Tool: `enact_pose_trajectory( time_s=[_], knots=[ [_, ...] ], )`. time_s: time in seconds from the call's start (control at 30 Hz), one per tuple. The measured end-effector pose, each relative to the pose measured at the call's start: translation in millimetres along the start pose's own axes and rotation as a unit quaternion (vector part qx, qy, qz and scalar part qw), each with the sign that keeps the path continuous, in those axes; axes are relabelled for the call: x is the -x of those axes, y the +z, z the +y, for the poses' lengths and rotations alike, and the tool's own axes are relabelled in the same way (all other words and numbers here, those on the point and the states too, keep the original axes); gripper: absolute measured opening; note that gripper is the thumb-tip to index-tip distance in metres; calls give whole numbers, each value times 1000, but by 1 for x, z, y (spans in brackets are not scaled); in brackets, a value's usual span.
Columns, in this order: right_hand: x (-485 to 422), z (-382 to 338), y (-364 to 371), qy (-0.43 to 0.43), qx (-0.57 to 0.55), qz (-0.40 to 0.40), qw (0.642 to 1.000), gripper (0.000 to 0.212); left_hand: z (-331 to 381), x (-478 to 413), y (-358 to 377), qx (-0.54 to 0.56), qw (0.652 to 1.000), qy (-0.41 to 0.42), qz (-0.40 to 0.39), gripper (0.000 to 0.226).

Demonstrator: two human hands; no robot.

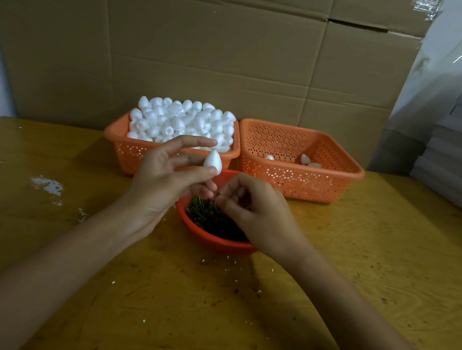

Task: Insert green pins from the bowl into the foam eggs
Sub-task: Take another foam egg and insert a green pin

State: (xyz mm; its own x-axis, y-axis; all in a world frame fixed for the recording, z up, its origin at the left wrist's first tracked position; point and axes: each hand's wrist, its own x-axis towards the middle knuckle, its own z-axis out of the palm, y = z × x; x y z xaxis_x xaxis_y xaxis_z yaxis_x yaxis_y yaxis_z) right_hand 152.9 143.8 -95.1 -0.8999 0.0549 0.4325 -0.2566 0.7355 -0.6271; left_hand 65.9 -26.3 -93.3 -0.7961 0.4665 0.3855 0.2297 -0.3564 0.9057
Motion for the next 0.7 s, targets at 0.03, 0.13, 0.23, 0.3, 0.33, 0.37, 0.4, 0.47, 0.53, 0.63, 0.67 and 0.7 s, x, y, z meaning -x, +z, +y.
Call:
enact_pose_trajectory(
  time_s=[0.03, 0.13, 0.23, 0.3, 0.33, 0.37, 0.4, 0.47, 0.53, 0.63, 0.67, 0.7],
  knots=[
    [0, 0, 0, 3, -12, 5, 1000, 6, 1, 0, 1, 13, 1000, -4, 4, 36],
    [-1, -1, -3, 14, -71, 30, 997, 8, 3, 1, 1, 33, 999, -19, 18, 41],
    [-2, -1, -6, 31, -136, 52, 989, 9, 4, 2, 2, 42, 999, -25, 24, 41],
    [-3, -1, -7, 38, -171, 60, 983, 10, 4, 2, 2, 49, 998, -26, 30, 37],
    [-3, -2, -8, 40, -182, 62, 981, 11, 4, 2, 2, 51, 998, -26, 33, 36],
    [-3, -2, -9, 40, -190, 64, 979, 12, 4, 2, 2, 51, 998, -27, 34, 36],
    [-3, -1, -9, 40, -197, 66, 977, 13, 4, 2, 3, 50, 998, -27, 34, 37],
    [-3, -1, -8, 43, -215, 70, 973, 13, 5, 3, 3, 46, 998, -28, 32, 35],
    [-4, 0, -7, 40, -225, 76, 971, 12, 5, 3, 3, 44, 998, -30, 32, 35],
    [-4, 1, -5, 24, -227, 81, 970, 9, 7, 4, 3, 44, 998, -33, 32, 37],
    [-4, 2, -4, 20, -229, 79, 970, 7, 7, 4, 3, 46, 998, -34, 32, 38],
    [-4, 3, -3, 18, -232, 75, 970, 6, 7, 4, 3, 48, 998, -35, 33, 37]
  ],
)
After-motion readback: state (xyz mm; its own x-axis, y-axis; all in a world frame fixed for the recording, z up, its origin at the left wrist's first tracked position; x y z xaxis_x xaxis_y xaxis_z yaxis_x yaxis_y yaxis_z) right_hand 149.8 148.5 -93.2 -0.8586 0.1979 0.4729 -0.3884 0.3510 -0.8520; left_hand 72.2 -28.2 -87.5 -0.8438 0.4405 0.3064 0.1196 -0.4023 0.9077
